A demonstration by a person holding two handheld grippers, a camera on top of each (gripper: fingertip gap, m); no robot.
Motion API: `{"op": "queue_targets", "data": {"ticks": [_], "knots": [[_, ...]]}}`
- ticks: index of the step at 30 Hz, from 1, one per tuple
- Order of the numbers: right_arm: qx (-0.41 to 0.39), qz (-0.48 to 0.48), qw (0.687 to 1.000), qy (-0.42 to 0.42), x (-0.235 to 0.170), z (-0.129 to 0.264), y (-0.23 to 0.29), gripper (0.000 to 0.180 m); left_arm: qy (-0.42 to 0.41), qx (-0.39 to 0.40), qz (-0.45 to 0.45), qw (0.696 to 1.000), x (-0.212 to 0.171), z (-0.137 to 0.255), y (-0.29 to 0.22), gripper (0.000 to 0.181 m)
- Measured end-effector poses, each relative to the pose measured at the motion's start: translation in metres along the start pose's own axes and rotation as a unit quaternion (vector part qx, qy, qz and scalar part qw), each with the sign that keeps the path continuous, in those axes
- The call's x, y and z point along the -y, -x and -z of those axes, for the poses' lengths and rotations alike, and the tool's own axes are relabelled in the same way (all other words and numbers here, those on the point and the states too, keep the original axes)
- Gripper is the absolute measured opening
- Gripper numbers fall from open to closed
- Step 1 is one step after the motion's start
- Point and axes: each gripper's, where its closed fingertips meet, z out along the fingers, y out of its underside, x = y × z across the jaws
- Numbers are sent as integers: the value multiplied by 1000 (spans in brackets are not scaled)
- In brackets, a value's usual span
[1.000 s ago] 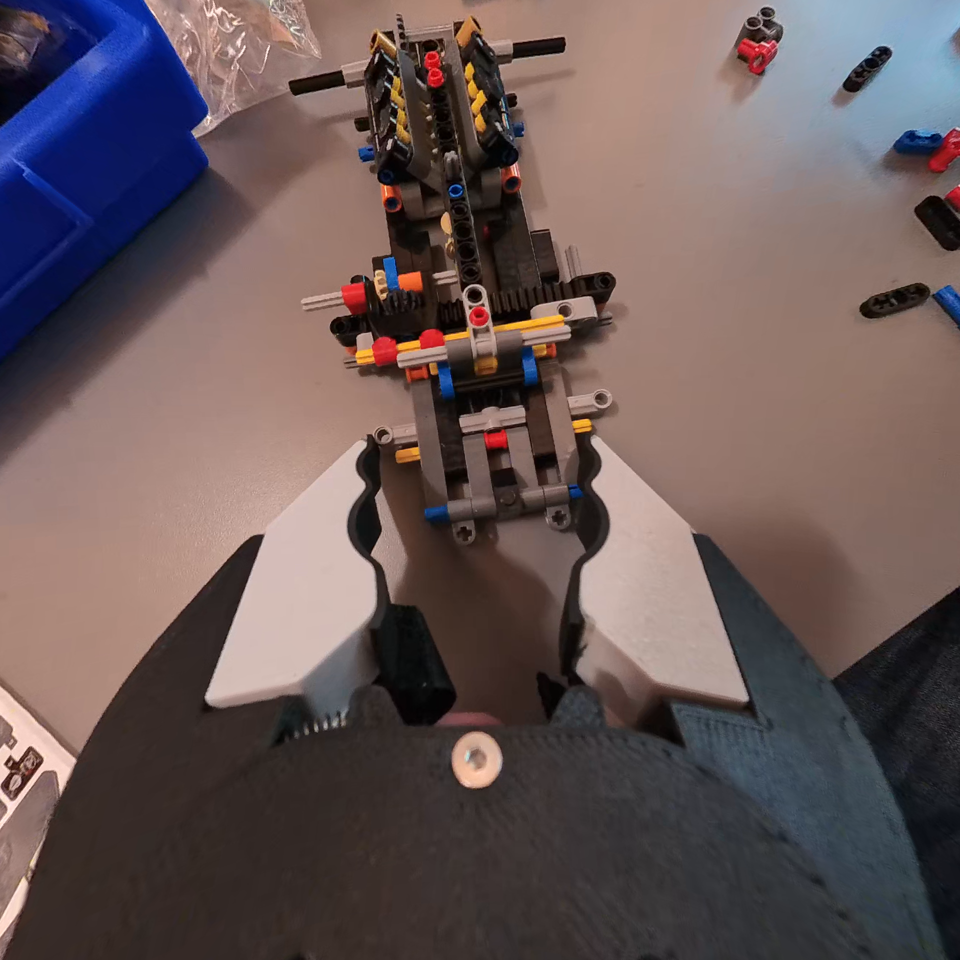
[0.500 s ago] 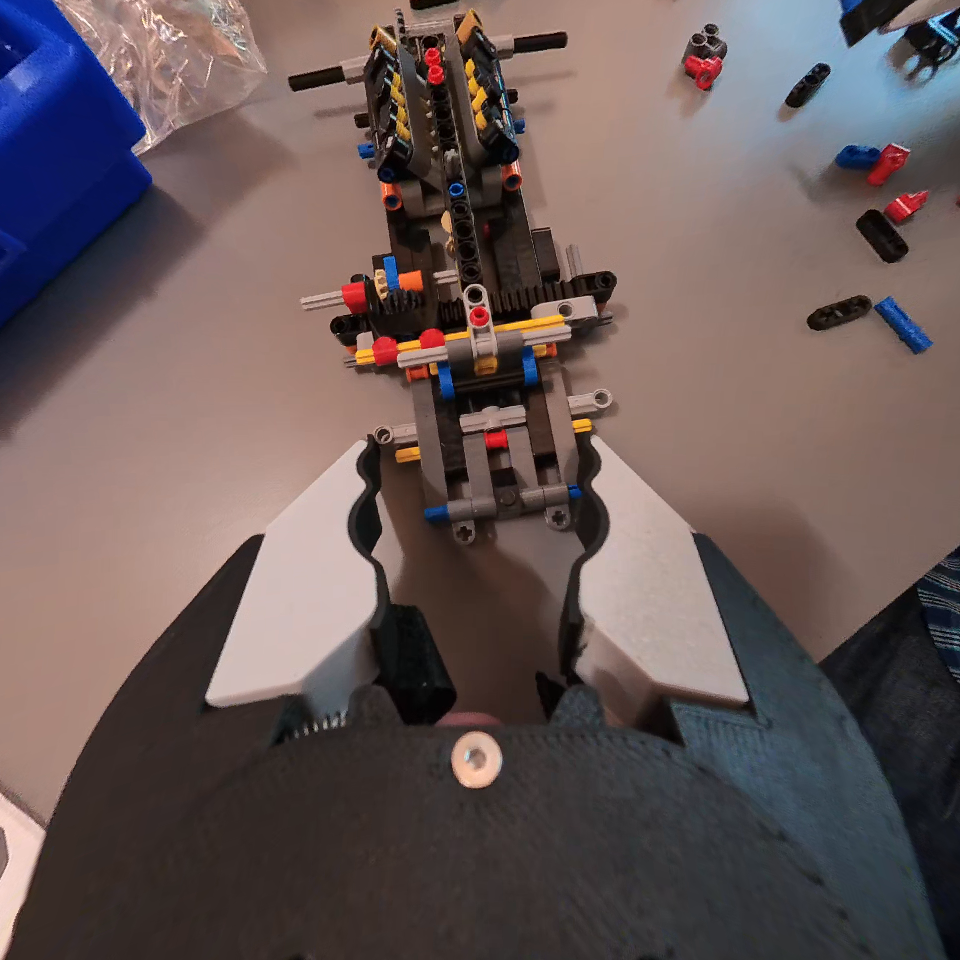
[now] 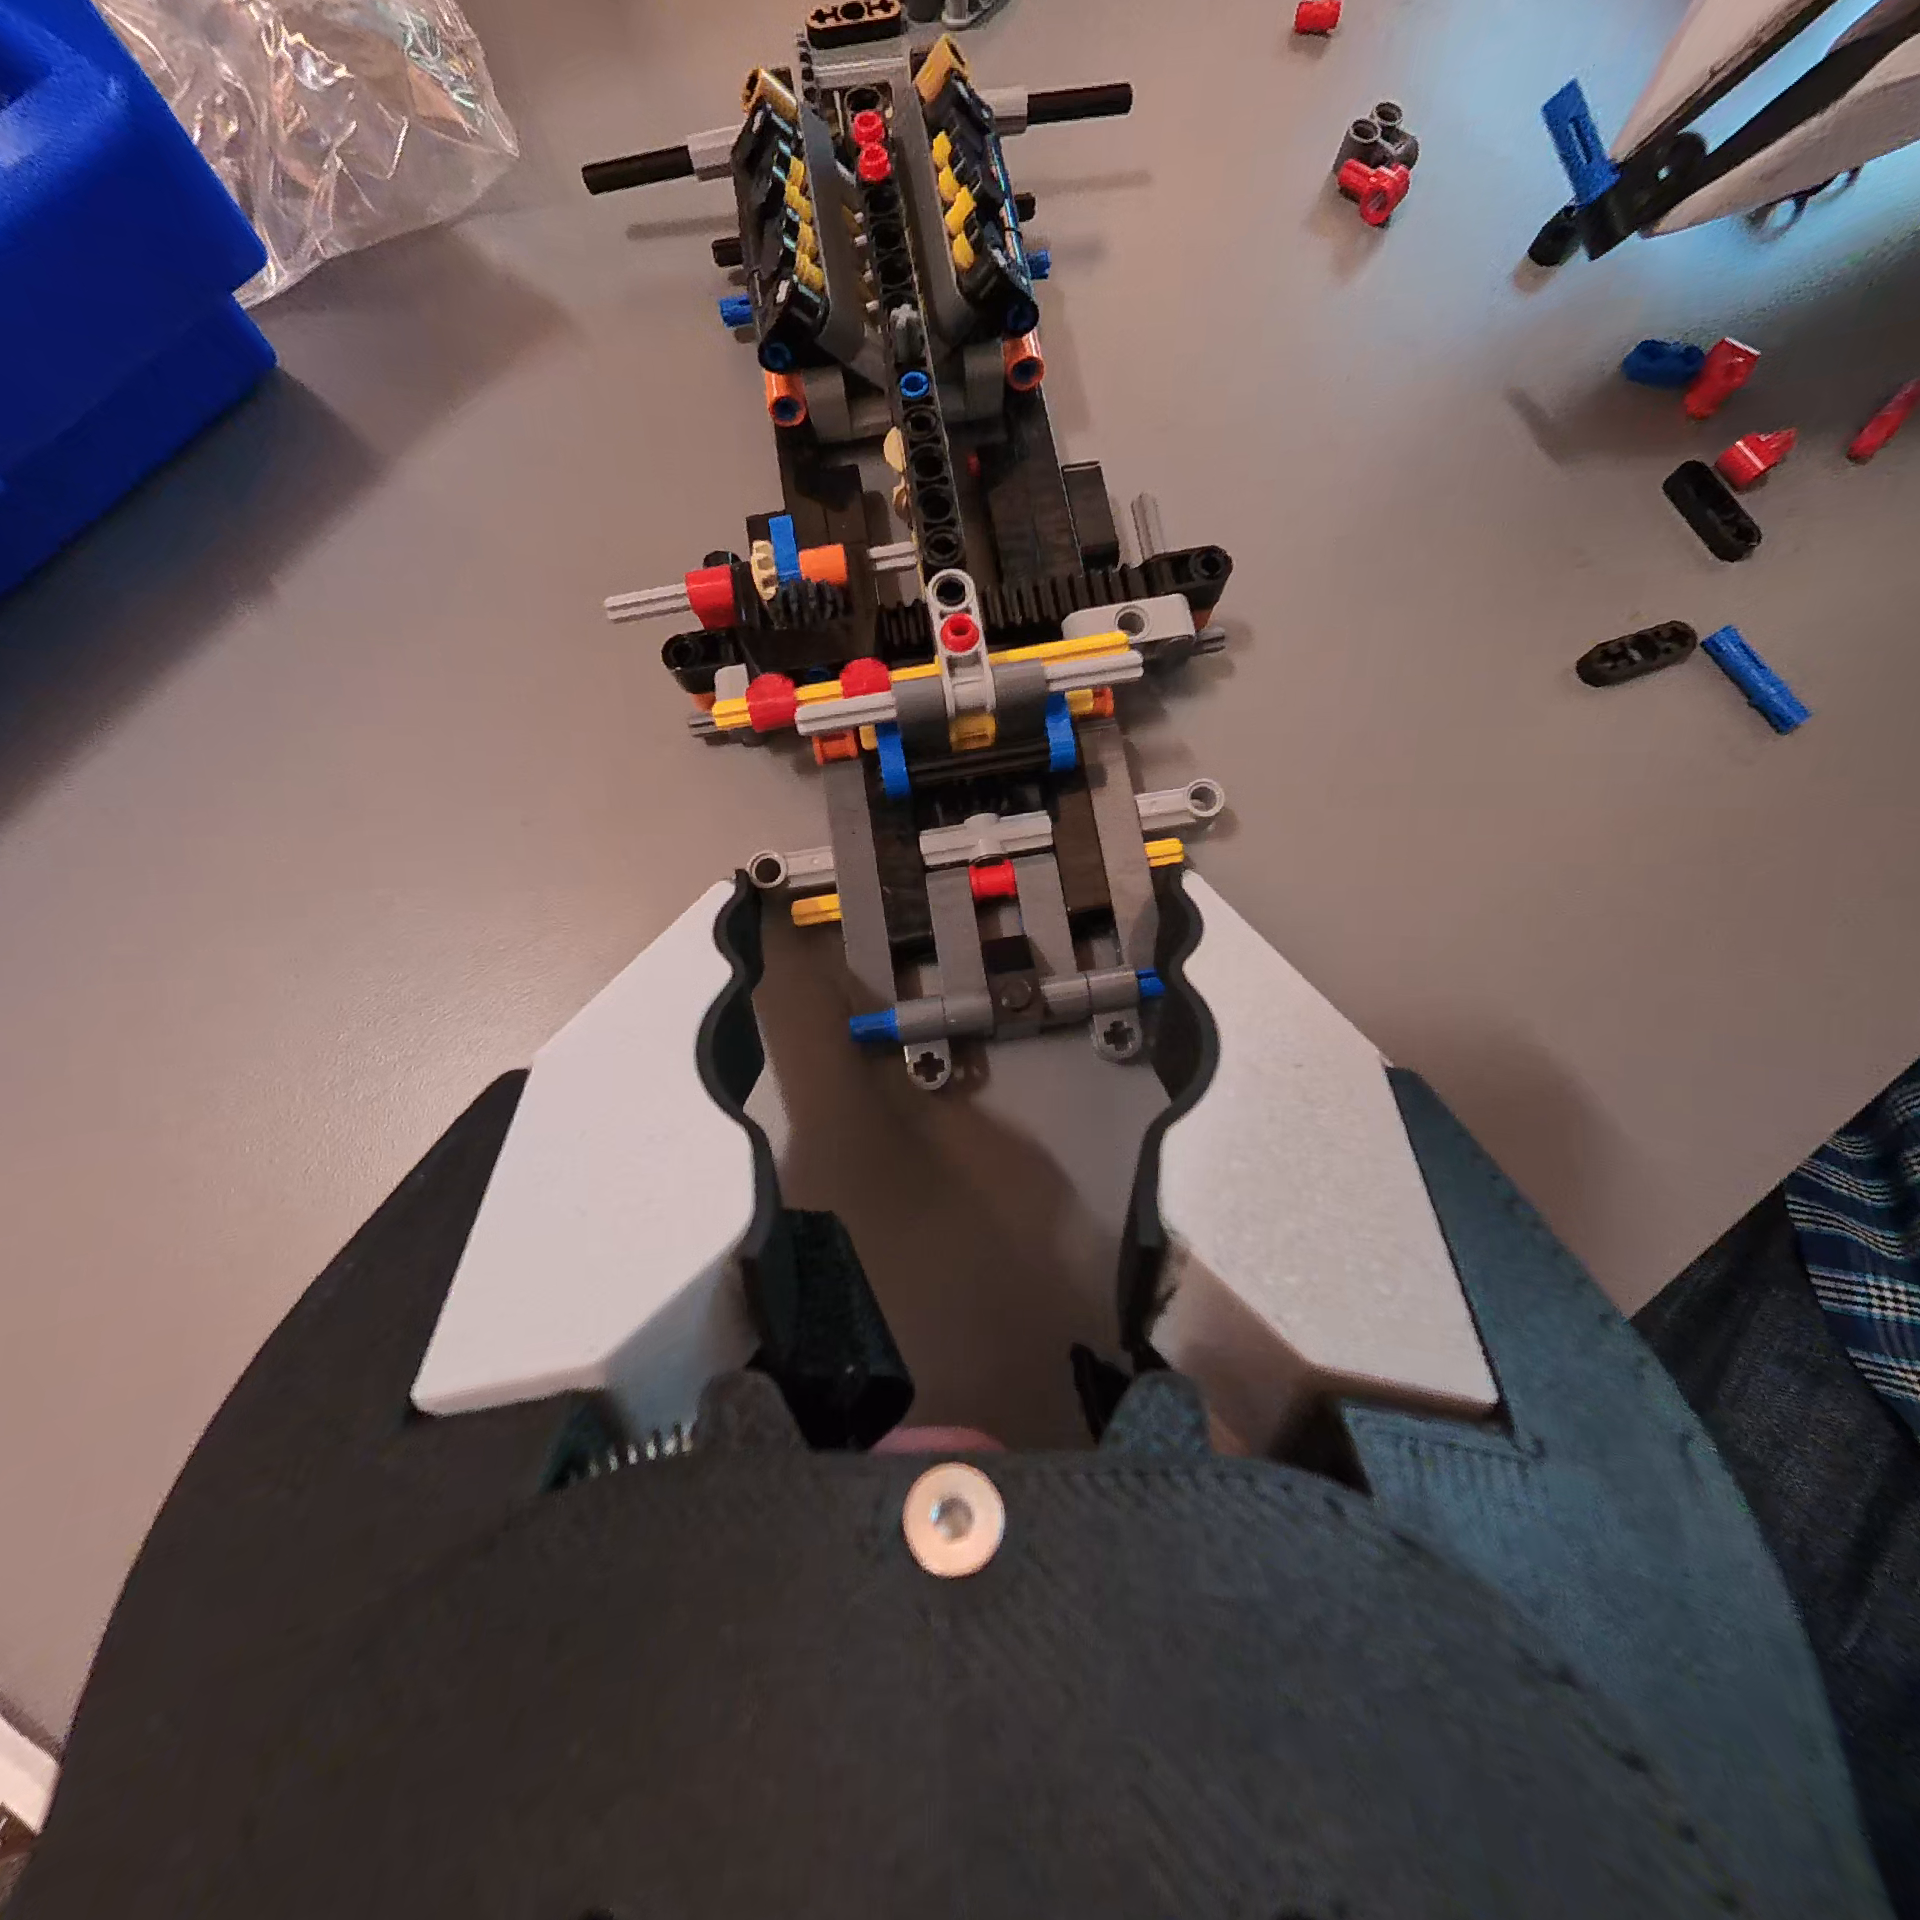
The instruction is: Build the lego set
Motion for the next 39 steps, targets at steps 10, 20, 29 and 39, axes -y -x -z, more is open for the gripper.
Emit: {"op": "queue_targets", "data": {"ticks": [10, 20, 29, 39], "knots": [[-8, 5, 1000, 1, -2, -1, -2, 3, -4, -4, 3, 1000, 1, 0, 0, 74], [-29, 54, 998, 16, 0, -6, 1, 3, -7, -10, 8, 1000, 1, 0, 0, 74], [-9, 137, 990, 43, 6, -24, 14, 4, -12, -22, 20, 999, 3, 0, 0, 74], [51, 183, 980, 64, -1, -39, 6, 4, -9, -64, -14, 998, 2, 1, 0, 74]]}}
